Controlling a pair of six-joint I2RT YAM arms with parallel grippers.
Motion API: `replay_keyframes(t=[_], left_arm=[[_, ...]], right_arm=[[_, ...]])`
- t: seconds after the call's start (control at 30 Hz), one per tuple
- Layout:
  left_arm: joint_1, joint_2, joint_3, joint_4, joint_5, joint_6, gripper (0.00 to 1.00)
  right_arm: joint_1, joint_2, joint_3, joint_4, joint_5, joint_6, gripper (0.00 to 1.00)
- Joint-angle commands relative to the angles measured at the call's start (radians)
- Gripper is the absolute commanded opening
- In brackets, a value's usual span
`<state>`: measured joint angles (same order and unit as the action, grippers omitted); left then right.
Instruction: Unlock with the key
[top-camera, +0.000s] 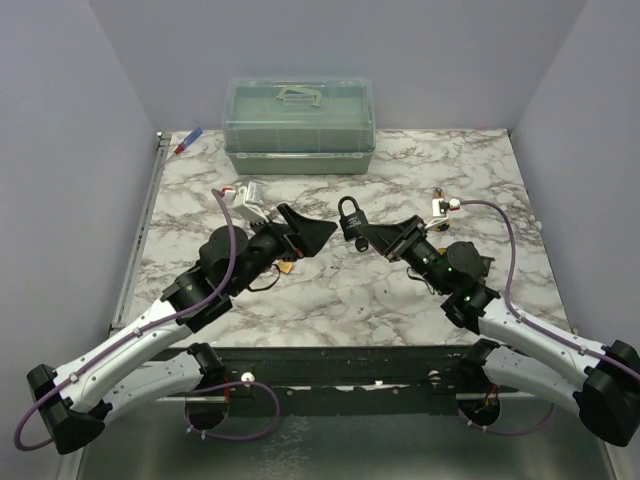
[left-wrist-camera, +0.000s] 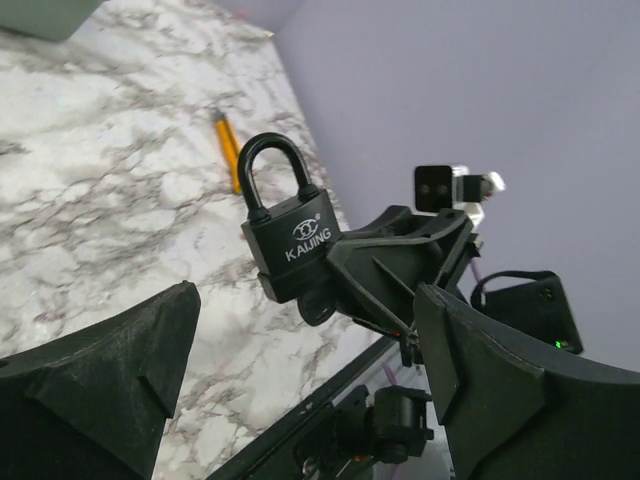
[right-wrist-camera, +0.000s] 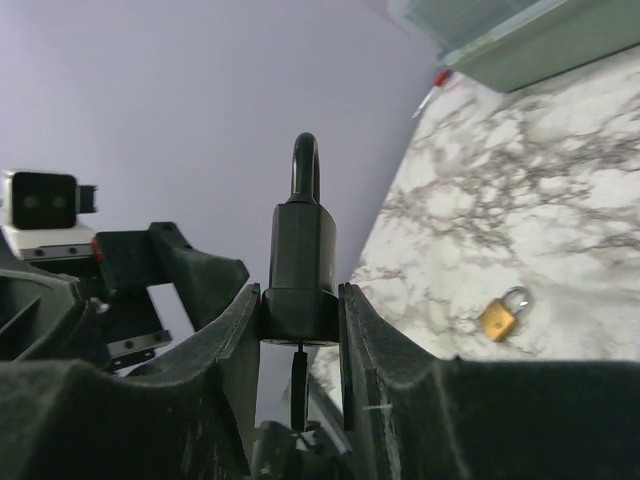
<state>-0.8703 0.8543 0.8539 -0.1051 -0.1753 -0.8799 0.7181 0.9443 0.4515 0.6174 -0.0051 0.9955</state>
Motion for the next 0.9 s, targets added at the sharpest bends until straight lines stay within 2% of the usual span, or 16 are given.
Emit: replay_keyframes(t=[0.0, 0.27, 0.47, 0.77, 0.87], left_arm=[[0.013, -0.055, -0.061, 0.242, 0.171, 0.059, 0.92], [0.015, -0.063, -0.112, 0.392, 0.271, 0.036, 0.8], [0.016, -0.078, -0.132, 0.397, 0.264, 0.026, 0.78], [0.016, -0.041, -0.156, 0.455, 0.325, -0.006, 0.6], [0.015, -0.023, -0.153, 0.478, 0.36, -0.011, 0.58]], right_arm=[[-0.001, -0.035, -0.006, 0.202, -0.135, 0.138, 0.0], [-0.001, -0.042, -0.04, 0.4, -0.295, 0.202, 0.0], [-0.001, -0.04, -0.058, 0.486, -0.313, 0.23, 0.0], [0.0, 0.016, -0.055, 0.591, -0.342, 0.264, 0.0], [-0.001, 0.026, -0.056, 0.607, -0.34, 0.271, 0.0]])
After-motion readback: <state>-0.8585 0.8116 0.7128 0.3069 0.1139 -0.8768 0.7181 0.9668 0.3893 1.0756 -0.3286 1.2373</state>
